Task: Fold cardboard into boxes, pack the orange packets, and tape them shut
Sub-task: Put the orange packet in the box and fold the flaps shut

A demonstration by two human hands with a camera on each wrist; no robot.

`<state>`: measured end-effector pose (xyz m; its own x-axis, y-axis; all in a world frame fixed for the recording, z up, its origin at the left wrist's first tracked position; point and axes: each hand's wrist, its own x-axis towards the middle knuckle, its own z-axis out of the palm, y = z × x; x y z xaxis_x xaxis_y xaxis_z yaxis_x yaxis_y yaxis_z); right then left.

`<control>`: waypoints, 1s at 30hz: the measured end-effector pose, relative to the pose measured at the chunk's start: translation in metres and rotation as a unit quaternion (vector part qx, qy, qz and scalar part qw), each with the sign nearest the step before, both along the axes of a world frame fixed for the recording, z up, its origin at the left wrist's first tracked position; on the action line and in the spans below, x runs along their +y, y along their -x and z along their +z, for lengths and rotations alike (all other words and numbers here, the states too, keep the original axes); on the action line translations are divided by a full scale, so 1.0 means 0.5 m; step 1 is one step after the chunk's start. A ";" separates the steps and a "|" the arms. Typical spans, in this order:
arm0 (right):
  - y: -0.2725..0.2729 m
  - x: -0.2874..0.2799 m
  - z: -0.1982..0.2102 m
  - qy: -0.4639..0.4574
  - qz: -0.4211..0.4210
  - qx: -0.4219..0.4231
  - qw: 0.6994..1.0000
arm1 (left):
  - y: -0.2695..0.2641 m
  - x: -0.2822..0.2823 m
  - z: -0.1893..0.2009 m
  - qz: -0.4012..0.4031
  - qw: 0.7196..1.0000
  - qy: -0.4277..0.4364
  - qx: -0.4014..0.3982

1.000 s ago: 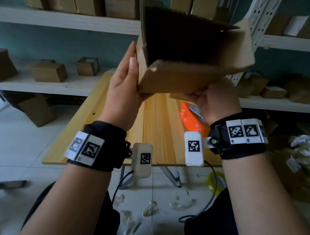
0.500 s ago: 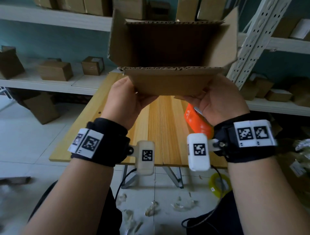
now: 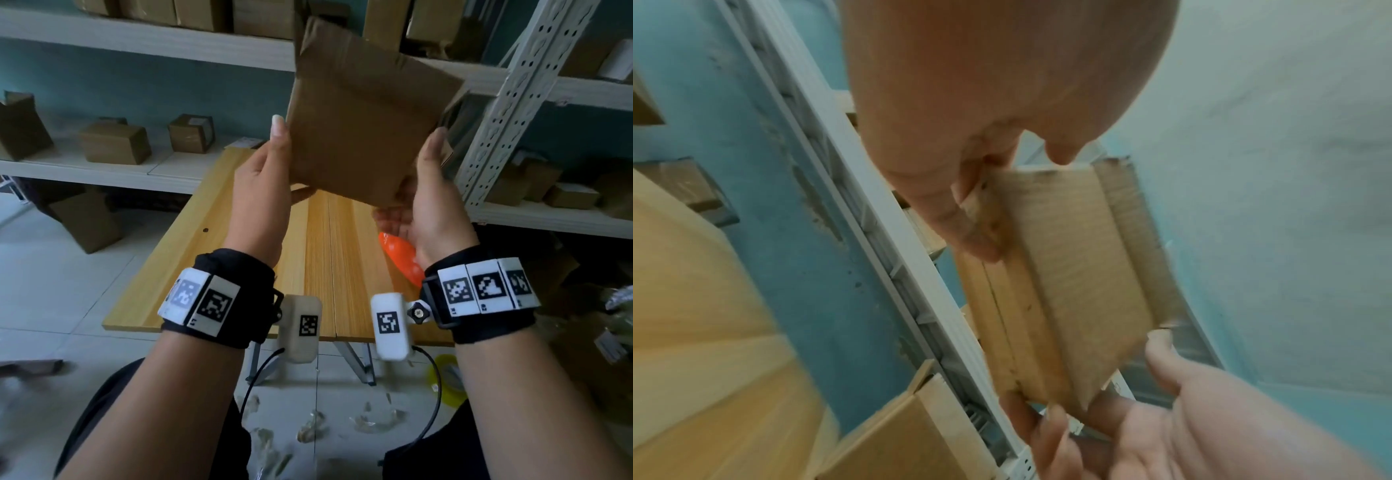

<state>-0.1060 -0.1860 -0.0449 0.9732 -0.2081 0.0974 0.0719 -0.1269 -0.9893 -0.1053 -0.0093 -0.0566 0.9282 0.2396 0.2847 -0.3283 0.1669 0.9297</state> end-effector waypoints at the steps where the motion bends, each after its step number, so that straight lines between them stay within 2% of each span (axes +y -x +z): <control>1: 0.000 -0.001 -0.004 0.040 0.013 0.017 0.999 | -0.003 0.000 -0.002 0.004 1.000 -0.008 -0.006; 3: 0.002 -0.005 -0.010 0.128 0.015 0.008 0.992 | -0.017 0.009 -0.015 0.018 0.996 -0.089 -0.023; 5: 0.003 -0.012 -0.019 0.185 0.002 -0.040 0.982 | -0.038 0.020 -0.034 0.056 0.972 -0.226 -0.034; 6: 0.003 -0.016 -0.021 0.207 -0.008 -0.059 0.977 | -0.042 0.022 -0.039 0.081 0.960 -0.265 -0.041; 8: 0.000 -0.024 -0.021 0.266 -0.040 -0.090 0.959 | -0.040 0.026 -0.043 0.133 0.952 -0.268 -0.062; 10: -0.003 -0.030 -0.020 0.318 -0.075 -0.125 0.937 | -0.037 0.034 -0.043 0.152 0.958 -0.227 -0.083; 15: -0.010 -0.047 -0.014 0.367 -0.111 -0.197 0.902 | -0.031 0.040 -0.040 0.105 0.967 -0.206 -0.104; 18: -0.016 -0.059 -0.010 0.315 -0.131 -0.254 0.905 | -0.035 0.039 -0.042 0.111 0.971 -0.189 -0.099; 22: -0.003 -0.048 0.002 0.179 -0.127 -0.317 0.923 | -0.039 0.028 -0.044 0.072 0.994 -0.077 -0.007; 25: 0.011 -0.023 0.007 0.103 -0.114 -0.317 0.936 | -0.037 0.016 -0.051 0.039 0.998 -0.013 0.050; 27: 0.008 -0.015 0.007 0.053 -0.102 -0.304 0.946 | -0.039 0.018 -0.054 -0.006 0.995 0.062 0.075; 30: 0.004 -0.010 0.006 -0.080 -0.021 -0.226 0.971 | -0.043 0.030 -0.048 -0.104 0.964 0.229 0.081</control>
